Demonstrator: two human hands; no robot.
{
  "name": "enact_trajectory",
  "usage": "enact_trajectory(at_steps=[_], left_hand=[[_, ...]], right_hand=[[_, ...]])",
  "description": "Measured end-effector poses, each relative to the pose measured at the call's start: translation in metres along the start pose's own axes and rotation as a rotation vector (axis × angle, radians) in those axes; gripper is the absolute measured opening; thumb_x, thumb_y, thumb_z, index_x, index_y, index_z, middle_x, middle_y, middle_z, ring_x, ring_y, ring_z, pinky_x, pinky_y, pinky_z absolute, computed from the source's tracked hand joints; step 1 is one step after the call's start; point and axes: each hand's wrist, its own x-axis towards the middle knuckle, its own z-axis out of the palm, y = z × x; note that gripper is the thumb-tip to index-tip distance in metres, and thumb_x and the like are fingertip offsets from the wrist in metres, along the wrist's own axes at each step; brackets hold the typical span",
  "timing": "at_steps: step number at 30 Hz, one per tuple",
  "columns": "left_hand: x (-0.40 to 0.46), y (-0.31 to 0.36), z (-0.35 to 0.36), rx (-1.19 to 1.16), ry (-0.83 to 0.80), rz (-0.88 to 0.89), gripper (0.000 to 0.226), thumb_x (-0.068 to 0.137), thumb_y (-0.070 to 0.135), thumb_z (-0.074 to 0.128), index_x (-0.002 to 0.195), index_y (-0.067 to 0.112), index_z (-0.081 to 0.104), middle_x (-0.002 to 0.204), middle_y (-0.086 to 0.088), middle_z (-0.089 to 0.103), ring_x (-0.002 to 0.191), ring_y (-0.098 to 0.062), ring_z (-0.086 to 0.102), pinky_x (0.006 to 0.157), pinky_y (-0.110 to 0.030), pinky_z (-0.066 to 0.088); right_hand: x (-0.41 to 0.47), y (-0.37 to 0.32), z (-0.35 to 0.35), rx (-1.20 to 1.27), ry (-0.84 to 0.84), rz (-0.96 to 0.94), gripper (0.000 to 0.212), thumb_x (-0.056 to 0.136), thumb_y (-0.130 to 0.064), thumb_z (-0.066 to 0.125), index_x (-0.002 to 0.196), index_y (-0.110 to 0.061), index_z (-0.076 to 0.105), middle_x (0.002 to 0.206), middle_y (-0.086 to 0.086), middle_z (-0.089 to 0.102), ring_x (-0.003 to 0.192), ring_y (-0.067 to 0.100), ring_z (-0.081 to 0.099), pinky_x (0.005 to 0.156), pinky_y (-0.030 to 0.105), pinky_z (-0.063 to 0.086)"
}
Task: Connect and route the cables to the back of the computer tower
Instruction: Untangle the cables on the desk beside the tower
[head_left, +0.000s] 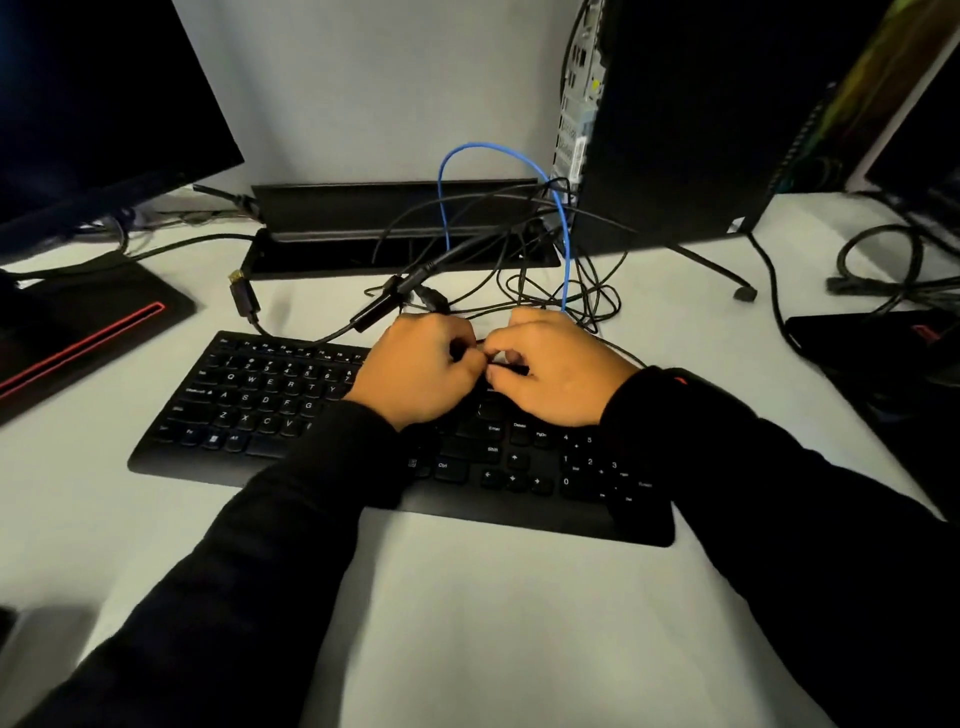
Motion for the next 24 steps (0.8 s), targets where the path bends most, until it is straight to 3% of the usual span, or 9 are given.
enact_trajectory(at_steps=[4,7,9,16,20,24], left_hand=[[0.011,0.010,0.005,0.056,0.017,-0.130,0.025,0.086,0.046,0.060,0.078,0.022,0.064,0.081,-0.001,0.067,0.084,-0.026,0.060,0.071,-0.032,0.044],[0.007,0.007,0.007,0.089,0.033,-0.087,0.026,0.086,0.048,0.055,0.084,0.024,0.064,0.083,0.001,0.067,0.086,-0.027,0.061,0.072,-0.035,0.048],[0.004,0.003,0.005,0.069,0.032,-0.032,0.029,0.085,0.047,0.047,0.088,0.025,0.065,0.083,0.001,0.068,0.088,-0.029,0.063,0.074,-0.038,0.052],[0.005,0.005,0.000,-0.012,0.007,0.020,0.022,0.087,0.038,0.047,0.090,0.024,0.064,0.081,0.006,0.064,0.081,-0.025,0.062,0.072,-0.042,0.054],[0.005,0.005,0.000,0.003,-0.001,-0.047,0.014,0.094,0.038,0.054,0.095,0.026,0.061,0.092,0.006,0.065,0.085,-0.024,0.064,0.068,-0.032,0.047],[0.005,0.008,-0.002,0.001,-0.007,-0.036,0.012,0.093,0.037,0.055,0.098,0.028,0.060,0.093,0.006,0.067,0.088,-0.025,0.065,0.072,-0.036,0.052]], right_hand=[[-0.001,-0.002,0.001,0.027,0.008,0.104,0.012,0.093,-0.030,0.061,0.082,-0.026,0.060,0.085,-0.009,0.045,0.086,0.012,0.045,0.076,0.029,0.036],[-0.005,0.000,0.007,0.056,0.017,0.111,0.019,0.094,-0.035,0.060,0.102,-0.021,0.070,0.090,-0.006,0.051,0.089,0.014,0.050,0.082,0.033,0.045],[-0.006,0.002,0.011,0.057,0.029,0.102,0.028,0.093,-0.041,0.058,0.115,-0.027,0.068,0.094,-0.006,0.052,0.093,0.015,0.053,0.085,0.038,0.050],[-0.003,0.003,0.012,0.014,0.017,0.084,0.044,0.088,-0.056,0.043,0.116,-0.028,0.063,0.090,-0.007,0.049,0.081,0.020,0.055,0.068,0.043,0.054],[-0.004,0.005,0.014,0.051,0.044,0.071,0.028,0.090,-0.052,0.049,0.110,-0.033,0.058,0.086,-0.007,0.047,0.078,0.017,0.051,0.062,0.036,0.049],[-0.007,0.005,0.014,0.026,0.060,0.067,0.024,0.092,-0.050,0.048,0.107,-0.033,0.057,0.089,-0.005,0.049,0.079,0.019,0.053,0.063,0.039,0.050]])
